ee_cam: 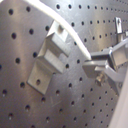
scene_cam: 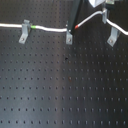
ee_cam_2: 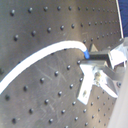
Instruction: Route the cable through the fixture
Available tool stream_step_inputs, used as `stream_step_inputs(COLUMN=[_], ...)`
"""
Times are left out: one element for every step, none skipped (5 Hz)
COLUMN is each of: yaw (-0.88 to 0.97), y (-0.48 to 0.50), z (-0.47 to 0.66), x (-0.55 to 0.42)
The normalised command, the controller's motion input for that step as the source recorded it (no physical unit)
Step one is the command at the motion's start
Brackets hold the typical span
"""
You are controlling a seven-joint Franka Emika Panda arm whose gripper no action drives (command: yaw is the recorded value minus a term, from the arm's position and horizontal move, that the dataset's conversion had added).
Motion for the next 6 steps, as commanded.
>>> stream_step_inputs(yaw=[-0.28, -0.18, 0.0, 0.03, 0.11, 0.03], y=[-0.292, -0.2, -0.067, 0.051, 0.118, 0.062], z=[-0.18, 0.02, 0.08, 0.01, 0.0, 0.11], x=[0.116, -0.027, -0.101, -0.162, -0.131, -0.081])
